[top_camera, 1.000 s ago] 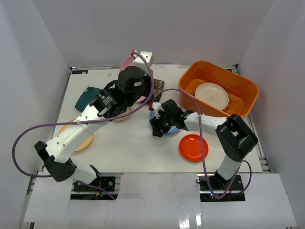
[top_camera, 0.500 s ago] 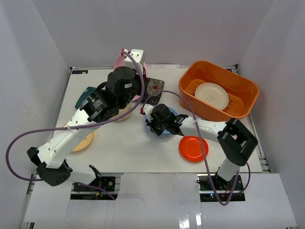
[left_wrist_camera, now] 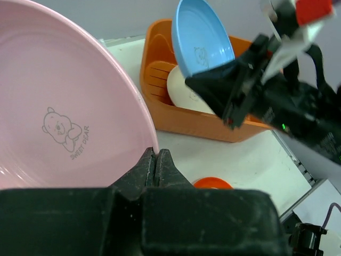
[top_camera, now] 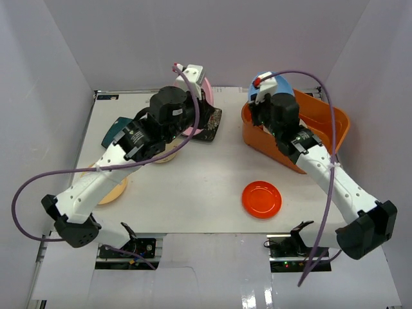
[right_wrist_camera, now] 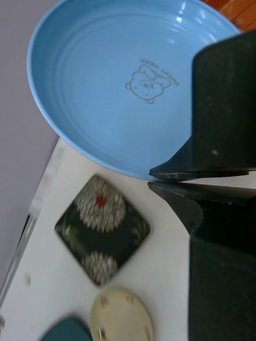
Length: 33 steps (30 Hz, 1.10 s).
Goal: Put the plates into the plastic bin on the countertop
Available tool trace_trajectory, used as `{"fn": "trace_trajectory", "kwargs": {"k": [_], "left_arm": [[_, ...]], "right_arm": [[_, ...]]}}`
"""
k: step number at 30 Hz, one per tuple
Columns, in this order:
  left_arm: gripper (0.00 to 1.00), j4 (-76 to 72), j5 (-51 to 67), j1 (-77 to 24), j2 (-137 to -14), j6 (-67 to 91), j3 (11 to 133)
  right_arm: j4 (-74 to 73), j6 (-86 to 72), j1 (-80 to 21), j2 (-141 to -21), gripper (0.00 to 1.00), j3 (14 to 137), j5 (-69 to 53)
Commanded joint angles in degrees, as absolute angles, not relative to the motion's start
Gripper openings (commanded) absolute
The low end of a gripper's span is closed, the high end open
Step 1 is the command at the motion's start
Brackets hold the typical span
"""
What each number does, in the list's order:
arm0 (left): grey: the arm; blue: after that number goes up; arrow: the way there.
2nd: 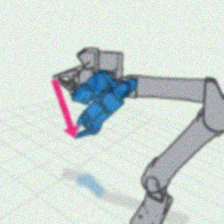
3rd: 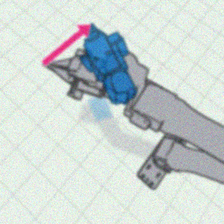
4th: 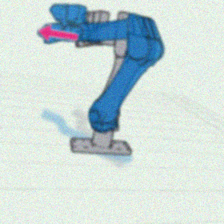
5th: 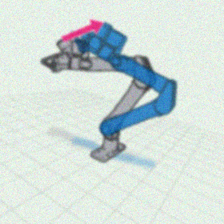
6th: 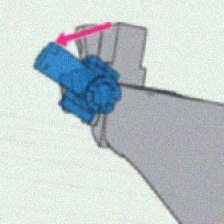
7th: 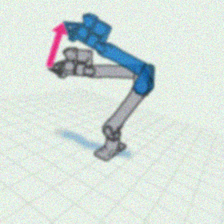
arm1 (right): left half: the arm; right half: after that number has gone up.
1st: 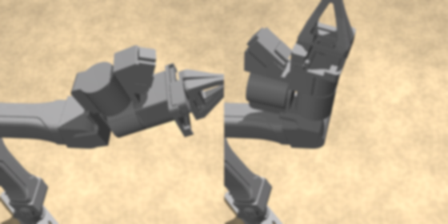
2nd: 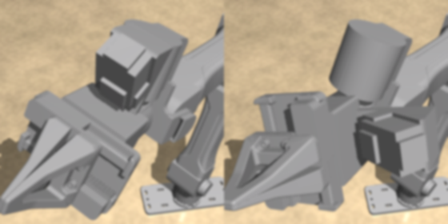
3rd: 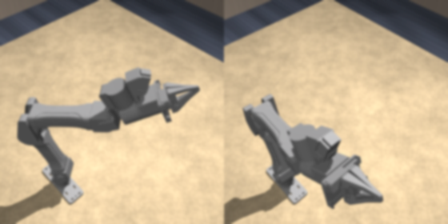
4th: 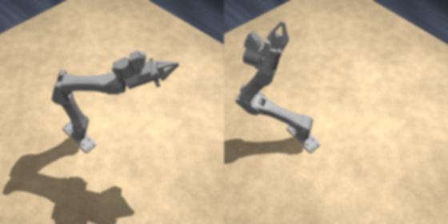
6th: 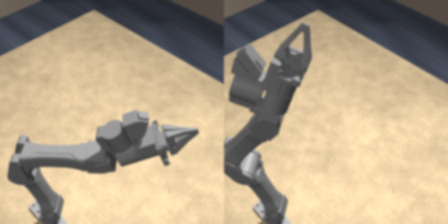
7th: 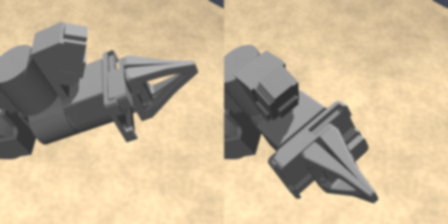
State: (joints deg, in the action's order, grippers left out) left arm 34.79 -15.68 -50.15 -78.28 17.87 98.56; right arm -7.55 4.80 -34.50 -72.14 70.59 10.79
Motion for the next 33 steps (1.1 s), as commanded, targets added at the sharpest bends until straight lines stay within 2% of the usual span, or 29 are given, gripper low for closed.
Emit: {"fn": "trace_trajectory", "kwargs": {"k": [1, 10, 14, 15, 16, 18, 22, 27, 29, 33], "left_arm": [[0.00, 32.4, -10.7, -50.4, -82.9, 17.5, 102.0], [0.00, 31.4, -6.2, -51.1, -97.9, 16.2, 115.6], [0.00, 29.7, -4.5, -52.4, -104.1, 15.1, 120.7], [0.00, 29.4, -3.6, -53.0, -105.5, 14.6, 123.5], [0.00, 29.4, -3.3, -53.3, -107.1, 14.2, 125.0], [0.00, 29.0, -2.1, -54.2, -111.8, 12.6, 128.2], [0.00, 27.6, 3.9, -55.7, -117.2, 6.8, 133.4], [0.00, 26.7, 6.5, -56.4, -118.1, -2.8, 130.9], [0.00, 26.7, 7.2, -56.4, -117.2, -6.1, 129.6], [0.00, 27.4, 7.5, -56.3, -116.9, -9.3, 129.5]], "right_arm": [[-9.4, 6.8, -24.7, -76.5, 0.08, 71.9, 11.2], [-8.2, -2.1, -12.1, -88.9, 0.08, 73.5, 4.7], [-8.3, -8.1, -10.6, -88.6, 0.35, 72.2, 1.7], [-8.3, -9.4, -10.0, -88.0, 0.53, 71.6, 1.2], [-8.3, -12.1, -9.6, -87.3, 0.61, 71.3, 0.6], [-8.3, -14.1, -8.8, -84.8, 0.69, 70.8, -2.3], [-7.3, -19.8, -2.6, -78.4, 0.67, 67.9, -3.9], [-1.7, -27.2, 10.4, -72.4, 0.68, 65.1, -17.3], [-1.3, -27.7, 11.2, -70.8, 0.80, 66.4, -21.6], [-2.3, -27.1, 11.2, -70.4, 0.92, 68.4, -29.5]]}}
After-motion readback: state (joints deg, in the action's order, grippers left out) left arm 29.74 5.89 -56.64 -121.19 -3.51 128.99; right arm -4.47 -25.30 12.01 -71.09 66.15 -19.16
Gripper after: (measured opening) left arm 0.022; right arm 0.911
